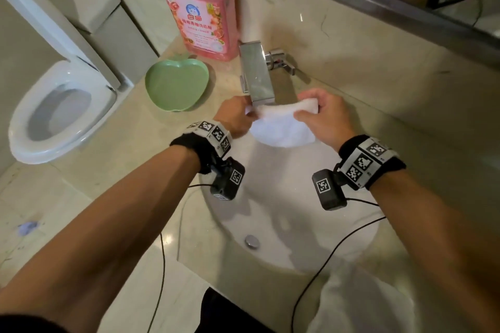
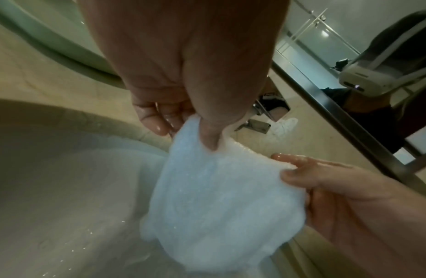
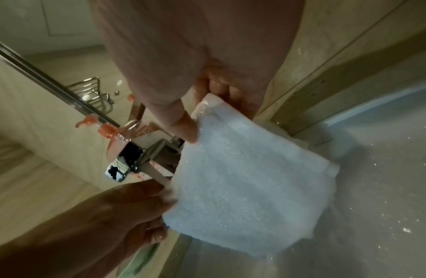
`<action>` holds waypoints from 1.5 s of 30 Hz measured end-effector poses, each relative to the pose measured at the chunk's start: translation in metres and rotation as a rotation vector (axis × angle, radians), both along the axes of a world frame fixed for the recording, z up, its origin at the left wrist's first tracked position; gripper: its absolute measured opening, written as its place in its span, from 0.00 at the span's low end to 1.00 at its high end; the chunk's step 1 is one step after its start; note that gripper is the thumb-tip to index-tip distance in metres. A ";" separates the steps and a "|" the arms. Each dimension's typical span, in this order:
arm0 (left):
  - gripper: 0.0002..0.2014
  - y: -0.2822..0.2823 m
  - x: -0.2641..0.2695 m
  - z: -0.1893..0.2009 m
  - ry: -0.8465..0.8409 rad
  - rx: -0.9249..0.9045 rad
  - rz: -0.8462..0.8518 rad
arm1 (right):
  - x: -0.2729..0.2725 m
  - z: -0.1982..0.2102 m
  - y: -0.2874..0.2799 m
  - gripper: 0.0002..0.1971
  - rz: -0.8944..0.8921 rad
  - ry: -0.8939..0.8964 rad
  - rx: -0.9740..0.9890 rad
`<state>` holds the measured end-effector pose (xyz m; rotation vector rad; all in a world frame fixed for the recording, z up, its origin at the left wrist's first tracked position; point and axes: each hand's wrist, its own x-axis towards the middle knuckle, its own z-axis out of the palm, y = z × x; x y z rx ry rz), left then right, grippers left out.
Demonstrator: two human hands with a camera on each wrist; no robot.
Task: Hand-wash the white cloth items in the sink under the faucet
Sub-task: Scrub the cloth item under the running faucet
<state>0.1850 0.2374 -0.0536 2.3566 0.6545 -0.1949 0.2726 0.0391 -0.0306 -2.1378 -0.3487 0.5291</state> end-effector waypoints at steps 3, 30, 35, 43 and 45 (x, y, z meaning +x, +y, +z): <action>0.19 0.000 0.008 0.000 0.006 -0.070 -0.034 | 0.005 0.005 -0.006 0.17 -0.055 0.016 0.039; 0.11 0.037 -0.047 0.022 -0.119 -0.128 0.179 | -0.025 -0.024 0.078 0.04 0.085 0.080 -0.013; 0.11 0.020 -0.032 0.014 -0.109 -0.301 0.223 | -0.033 -0.026 0.080 0.24 0.226 0.242 0.013; 0.03 0.014 -0.026 0.006 -0.066 -0.442 0.214 | -0.015 -0.028 0.060 0.10 0.023 0.185 0.028; 0.06 0.015 -0.031 -0.003 0.105 -0.358 0.180 | -0.009 -0.025 0.055 0.11 -0.089 0.300 0.098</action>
